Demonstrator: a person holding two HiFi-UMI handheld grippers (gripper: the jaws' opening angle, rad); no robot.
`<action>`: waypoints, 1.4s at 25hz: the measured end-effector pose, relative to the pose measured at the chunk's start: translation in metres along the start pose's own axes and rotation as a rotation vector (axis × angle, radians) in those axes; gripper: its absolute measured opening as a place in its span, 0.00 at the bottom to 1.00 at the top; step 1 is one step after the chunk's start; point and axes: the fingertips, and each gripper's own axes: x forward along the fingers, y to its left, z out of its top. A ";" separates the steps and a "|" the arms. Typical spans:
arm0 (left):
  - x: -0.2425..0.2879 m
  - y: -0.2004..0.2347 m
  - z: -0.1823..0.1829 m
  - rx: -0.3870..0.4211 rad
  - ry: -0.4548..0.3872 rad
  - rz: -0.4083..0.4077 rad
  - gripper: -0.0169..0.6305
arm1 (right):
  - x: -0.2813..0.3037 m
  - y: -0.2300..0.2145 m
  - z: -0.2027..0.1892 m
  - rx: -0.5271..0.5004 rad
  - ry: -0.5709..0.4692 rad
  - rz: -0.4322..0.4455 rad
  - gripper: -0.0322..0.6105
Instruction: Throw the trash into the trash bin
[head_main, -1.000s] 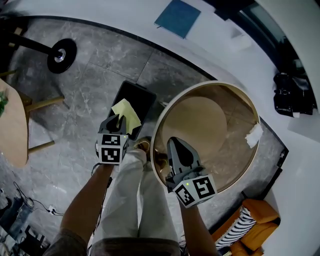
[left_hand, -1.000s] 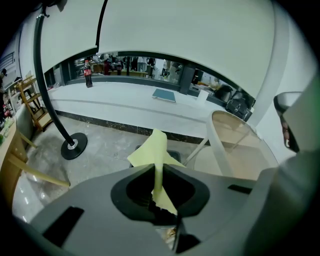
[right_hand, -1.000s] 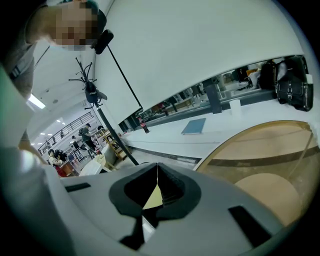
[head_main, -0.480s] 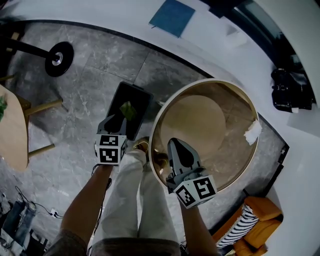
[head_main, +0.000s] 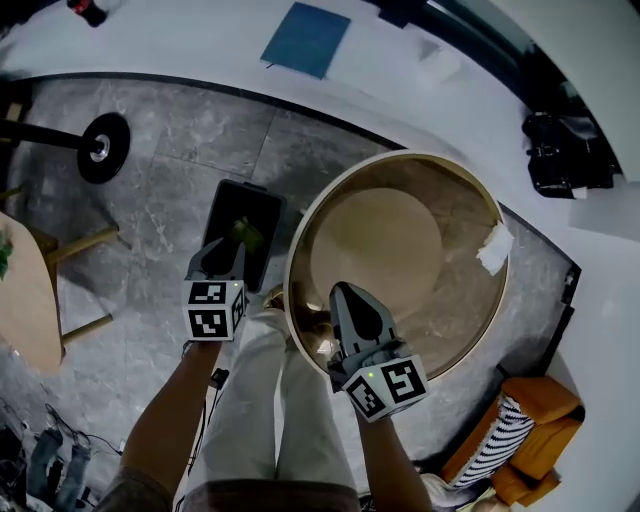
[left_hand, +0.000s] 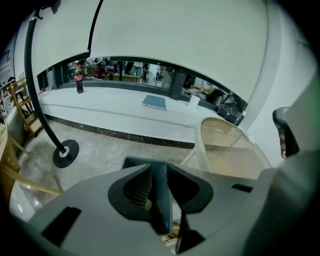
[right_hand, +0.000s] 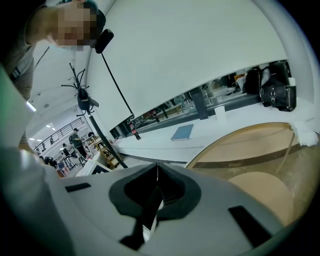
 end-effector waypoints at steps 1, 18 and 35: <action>0.000 -0.003 0.002 0.006 0.001 -0.006 0.19 | -0.002 -0.002 0.001 0.007 -0.007 -0.010 0.08; 0.020 -0.129 0.053 0.240 -0.004 -0.229 0.06 | -0.083 -0.056 0.022 0.098 -0.147 -0.245 0.08; 0.030 -0.364 0.034 0.583 0.066 -0.605 0.06 | -0.217 -0.150 -0.003 0.293 -0.337 -0.610 0.08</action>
